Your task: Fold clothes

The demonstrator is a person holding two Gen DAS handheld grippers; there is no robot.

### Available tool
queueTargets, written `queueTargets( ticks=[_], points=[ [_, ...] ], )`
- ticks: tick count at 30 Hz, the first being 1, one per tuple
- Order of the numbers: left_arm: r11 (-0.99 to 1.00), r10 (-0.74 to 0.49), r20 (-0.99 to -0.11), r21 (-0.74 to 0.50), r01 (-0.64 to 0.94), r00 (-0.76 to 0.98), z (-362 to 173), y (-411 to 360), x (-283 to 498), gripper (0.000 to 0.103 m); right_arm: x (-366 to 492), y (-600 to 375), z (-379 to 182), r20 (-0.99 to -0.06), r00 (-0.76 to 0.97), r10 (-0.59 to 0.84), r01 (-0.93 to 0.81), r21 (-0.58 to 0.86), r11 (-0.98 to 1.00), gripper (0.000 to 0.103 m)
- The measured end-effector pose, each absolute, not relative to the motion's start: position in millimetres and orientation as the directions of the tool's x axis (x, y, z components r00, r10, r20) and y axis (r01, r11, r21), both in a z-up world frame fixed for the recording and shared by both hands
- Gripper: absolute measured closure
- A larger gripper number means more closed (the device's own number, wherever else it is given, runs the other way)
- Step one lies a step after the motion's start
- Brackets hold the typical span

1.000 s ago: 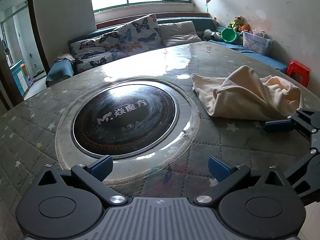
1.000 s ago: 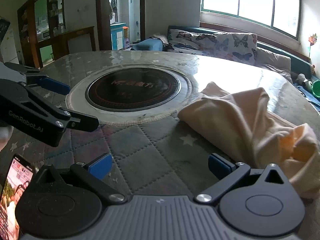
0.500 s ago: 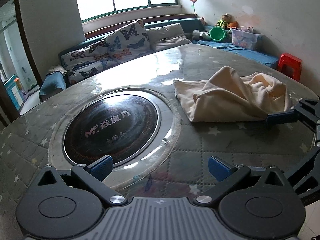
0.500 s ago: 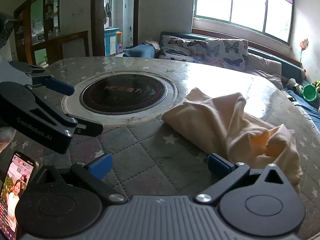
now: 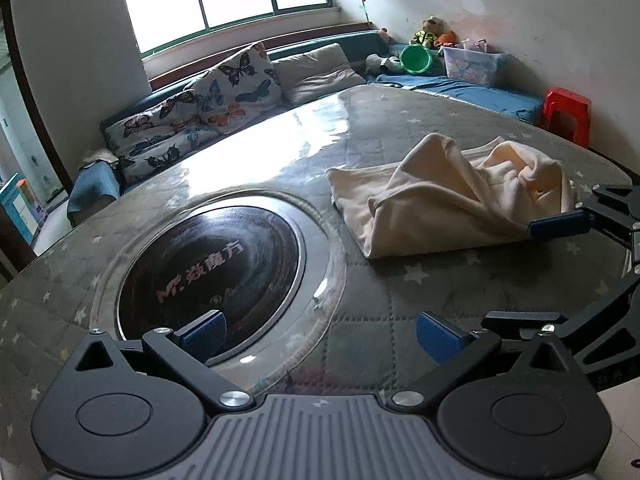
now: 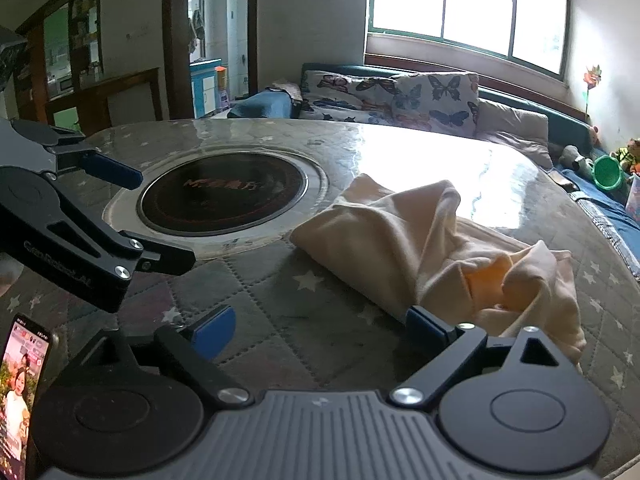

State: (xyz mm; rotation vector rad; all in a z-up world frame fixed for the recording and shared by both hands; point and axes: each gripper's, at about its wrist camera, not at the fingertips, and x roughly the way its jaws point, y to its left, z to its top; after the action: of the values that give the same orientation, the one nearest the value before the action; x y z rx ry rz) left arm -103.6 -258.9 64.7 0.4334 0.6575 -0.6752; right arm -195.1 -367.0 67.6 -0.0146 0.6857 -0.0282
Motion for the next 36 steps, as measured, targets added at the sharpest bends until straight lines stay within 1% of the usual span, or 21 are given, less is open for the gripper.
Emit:
queueTargets(
  ticks=[6, 9, 15, 18, 33, 35, 36],
  points=[
    [0.708, -0.439, -0.687, 0.133, 0.694, 0.579, 65, -270, -102, 0.000, -194, -373, 67, -0.633, 0.773, -0.041, 0.036, -0.021, 0.999, 0.013],
    [0.713, -0.429, -0.694, 0.132, 0.688, 0.578, 64, -274, -99, 0.000, -192, -377, 66, -0.633, 0.773, -0.046, 0.046, -0.017, 0.999, 0.015],
    [0.719, -0.414, -0.704, 0.135, 0.681, 0.577, 61, -280, -96, 0.000, -189, -383, 64, -0.636, 0.769, -0.061, 0.061, -0.022, 0.998, 0.017],
    [0.722, -0.413, -0.706, 0.131, 0.680, 0.575, 59, -281, -95, 0.000, -188, -385, 64, -0.639, 0.767, -0.061, 0.063, -0.019, 0.998, 0.019],
    [0.734, -0.397, -0.708, 0.137, 0.665, 0.585, 56, -282, -87, 0.000, -180, -395, 63, -0.638, 0.764, -0.093, 0.102, -0.023, 0.995, 0.020],
    [0.739, -0.394, -0.709, 0.134, 0.660, 0.585, 56, -281, -85, 0.000, -178, -400, 64, -0.637, 0.764, -0.103, 0.118, -0.019, 0.993, 0.024],
    [0.741, -0.392, -0.710, 0.133, 0.658, 0.585, 56, -280, -84, 0.000, -177, -403, 65, -0.637, 0.764, -0.106, 0.126, -0.013, 0.992, 0.027]
  ],
)
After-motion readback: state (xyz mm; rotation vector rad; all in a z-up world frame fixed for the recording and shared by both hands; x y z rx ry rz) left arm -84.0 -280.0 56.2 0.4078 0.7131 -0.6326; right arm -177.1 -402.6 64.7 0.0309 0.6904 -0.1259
